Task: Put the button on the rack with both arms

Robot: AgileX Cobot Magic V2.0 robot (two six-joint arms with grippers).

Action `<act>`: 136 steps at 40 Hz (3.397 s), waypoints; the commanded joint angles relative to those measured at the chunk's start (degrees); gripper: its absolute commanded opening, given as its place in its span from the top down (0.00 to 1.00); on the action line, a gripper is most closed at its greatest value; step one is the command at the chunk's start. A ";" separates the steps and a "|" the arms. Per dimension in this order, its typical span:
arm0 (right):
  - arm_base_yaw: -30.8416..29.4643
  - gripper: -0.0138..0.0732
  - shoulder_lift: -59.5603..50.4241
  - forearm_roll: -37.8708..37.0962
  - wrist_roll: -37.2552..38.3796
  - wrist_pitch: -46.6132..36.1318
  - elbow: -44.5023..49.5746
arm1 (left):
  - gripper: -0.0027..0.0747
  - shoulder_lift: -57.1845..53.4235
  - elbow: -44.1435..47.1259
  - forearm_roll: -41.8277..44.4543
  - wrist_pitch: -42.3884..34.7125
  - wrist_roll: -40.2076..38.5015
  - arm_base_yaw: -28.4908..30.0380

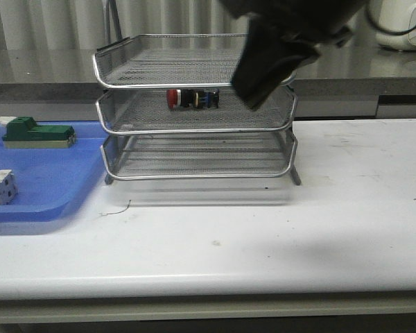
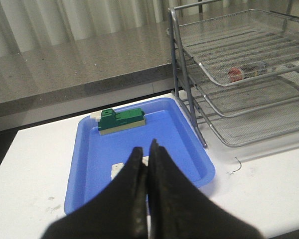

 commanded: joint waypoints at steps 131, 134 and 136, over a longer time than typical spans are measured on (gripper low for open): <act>-10.28 0.91 -70.26 -29.21 29.66 -18.46 44.71 | 0.99 -3.16 22.98 12.35 -25.43 -22.27 0.14; -10.28 0.91 -70.26 -29.21 29.66 -18.46 44.71 | 0.99 -3.16 22.98 12.35 -25.43 -22.27 0.14; -10.28 0.91 -70.26 -29.21 29.66 -18.46 44.71 | 0.99 -3.16 22.98 12.35 -25.43 -22.27 0.14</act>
